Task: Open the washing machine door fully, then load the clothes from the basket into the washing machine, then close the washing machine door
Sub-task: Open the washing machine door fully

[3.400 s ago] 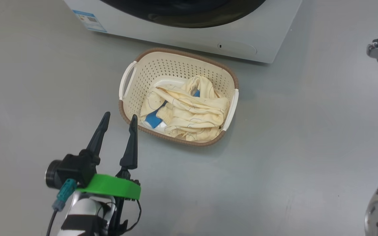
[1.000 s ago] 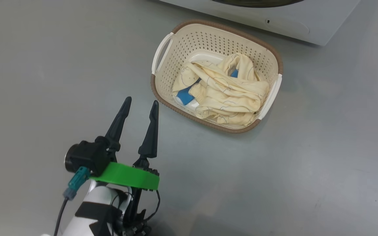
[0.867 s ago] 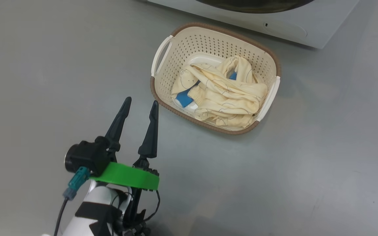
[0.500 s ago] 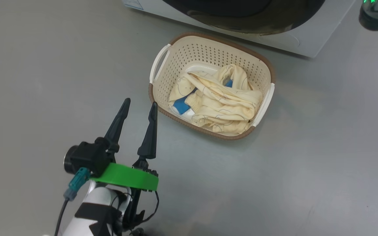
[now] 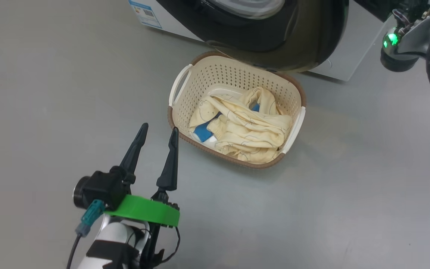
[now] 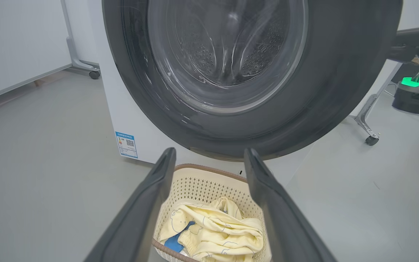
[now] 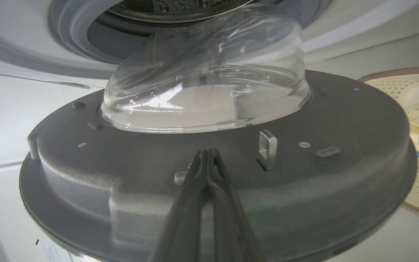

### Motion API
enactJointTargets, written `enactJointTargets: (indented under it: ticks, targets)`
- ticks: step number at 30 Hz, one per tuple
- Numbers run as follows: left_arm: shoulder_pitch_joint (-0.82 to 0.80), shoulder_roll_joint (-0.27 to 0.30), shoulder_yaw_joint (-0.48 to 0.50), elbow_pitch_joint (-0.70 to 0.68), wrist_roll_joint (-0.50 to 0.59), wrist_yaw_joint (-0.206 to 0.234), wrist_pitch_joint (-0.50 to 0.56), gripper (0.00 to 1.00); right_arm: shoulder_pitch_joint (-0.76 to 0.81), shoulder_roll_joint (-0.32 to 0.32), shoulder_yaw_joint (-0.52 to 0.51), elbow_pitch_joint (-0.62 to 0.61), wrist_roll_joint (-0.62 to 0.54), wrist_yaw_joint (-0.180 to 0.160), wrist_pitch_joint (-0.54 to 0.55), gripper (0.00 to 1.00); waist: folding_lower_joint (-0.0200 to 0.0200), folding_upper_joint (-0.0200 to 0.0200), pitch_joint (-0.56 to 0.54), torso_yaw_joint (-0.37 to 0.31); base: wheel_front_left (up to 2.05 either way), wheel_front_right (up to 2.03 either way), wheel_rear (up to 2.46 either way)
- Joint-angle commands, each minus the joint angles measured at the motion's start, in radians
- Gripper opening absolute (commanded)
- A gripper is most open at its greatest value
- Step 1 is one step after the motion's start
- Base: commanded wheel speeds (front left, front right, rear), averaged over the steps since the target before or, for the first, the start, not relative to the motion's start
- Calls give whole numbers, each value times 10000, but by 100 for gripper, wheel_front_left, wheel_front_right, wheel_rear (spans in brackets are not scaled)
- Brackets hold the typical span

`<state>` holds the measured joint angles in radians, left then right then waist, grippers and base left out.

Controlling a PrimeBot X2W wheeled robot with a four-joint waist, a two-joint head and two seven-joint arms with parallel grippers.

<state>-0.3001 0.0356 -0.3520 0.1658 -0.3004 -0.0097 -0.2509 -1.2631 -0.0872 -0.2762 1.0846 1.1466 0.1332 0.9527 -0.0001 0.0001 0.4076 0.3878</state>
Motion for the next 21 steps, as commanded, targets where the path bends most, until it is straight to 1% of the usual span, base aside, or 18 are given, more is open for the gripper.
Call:
enactJointTargets:
  ticks: [1, 6, 10, 11, 12, 17, 20, 21]
  targets:
    - [83, 146, 397, -235, 83, -30, -109, 100, -92, 367, 386, -406, 365, -25, 167, 0, 1, -1, -85, -6, 0, 0, 0]
    - [210, 146, 400, -199, 130, -33, -109, 100, 353, 368, 1300, -530, 1261, -25, 224, 0, 1, -1, -318, -25, 0, 0, 0]
    - [328, 146, 434, -184, 172, -38, -109, 100, 729, 368, 2125, -715, 2294, -25, 256, 0, 1, -1, -498, -53, 0, 0, 0]
    - [355, 146, 440, -182, 183, -40, -109, 100, 832, 368, 2374, -777, 2569, -25, 248, 0, 1, -1, -536, -59, 0, 0, 0]
    - [392, 146, 449, -183, 203, -49, -109, 100, 1054, 368, 2907, -910, 3103, -25, 190, 0, 1, -1, -603, -69, 0, 0, 0]
    - [443, 146, 409, -189, 232, -52, -109, 100, 1613, 369, 4300, -1286, 4294, -25, -133, 0, 1, -1, -745, -73, 0, 0, 0]
    - [431, 146, 341, -208, 208, -32, -109, 100, 1885, 369, 5068, -1542, 4979, -25, -334, 0, 1, -1, -783, -58, 0, 0, 0]
    - [431, 146, 341, -208, 208, -32, -109, 100, 1885, 369, 5068, -1542, 4979, -25, -334, 0, 1, -1, -783, -58, 0, 0, 0]
